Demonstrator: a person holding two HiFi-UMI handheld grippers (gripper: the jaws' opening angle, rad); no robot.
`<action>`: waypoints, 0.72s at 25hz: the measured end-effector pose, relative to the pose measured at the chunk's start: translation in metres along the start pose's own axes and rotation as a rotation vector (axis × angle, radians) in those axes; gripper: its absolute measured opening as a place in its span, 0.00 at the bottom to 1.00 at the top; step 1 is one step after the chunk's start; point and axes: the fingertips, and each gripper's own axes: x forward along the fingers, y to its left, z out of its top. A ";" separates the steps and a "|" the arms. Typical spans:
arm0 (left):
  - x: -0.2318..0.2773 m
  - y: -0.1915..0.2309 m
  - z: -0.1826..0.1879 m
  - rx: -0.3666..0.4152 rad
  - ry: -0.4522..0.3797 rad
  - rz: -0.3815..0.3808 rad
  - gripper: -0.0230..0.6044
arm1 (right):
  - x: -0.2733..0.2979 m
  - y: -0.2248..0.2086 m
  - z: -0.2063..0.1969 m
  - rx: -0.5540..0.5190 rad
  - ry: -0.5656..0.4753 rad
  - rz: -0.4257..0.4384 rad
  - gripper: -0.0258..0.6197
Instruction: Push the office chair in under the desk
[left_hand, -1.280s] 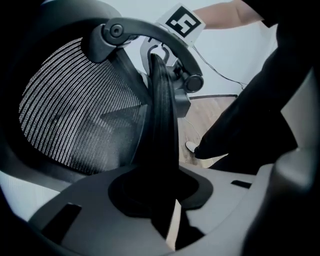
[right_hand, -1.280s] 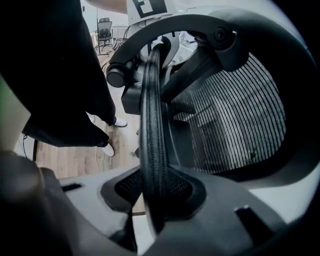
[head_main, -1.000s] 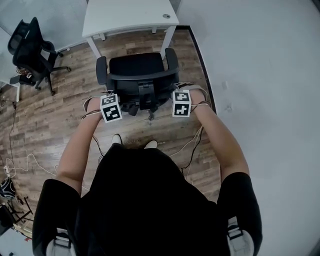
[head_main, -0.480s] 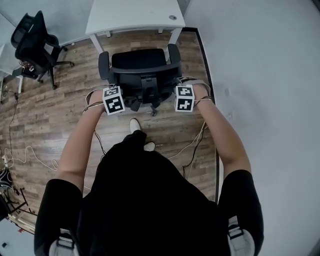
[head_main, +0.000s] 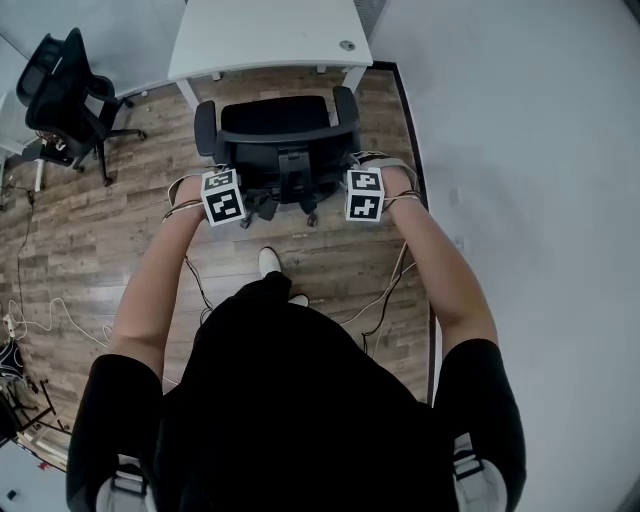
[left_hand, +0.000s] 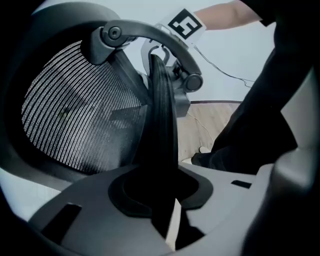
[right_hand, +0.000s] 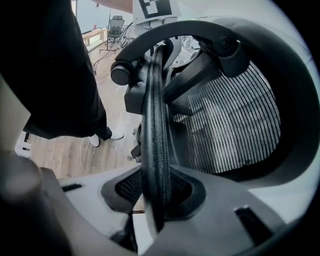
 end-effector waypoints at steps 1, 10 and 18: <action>0.002 0.013 -0.001 0.003 0.001 0.000 0.18 | 0.004 -0.012 -0.001 0.002 0.001 0.002 0.20; 0.006 0.062 -0.013 0.018 0.001 0.006 0.18 | 0.021 -0.057 0.005 0.011 -0.001 0.001 0.20; 0.007 0.156 -0.050 0.023 -0.009 -0.029 0.18 | 0.050 -0.145 0.030 0.027 0.011 0.053 0.19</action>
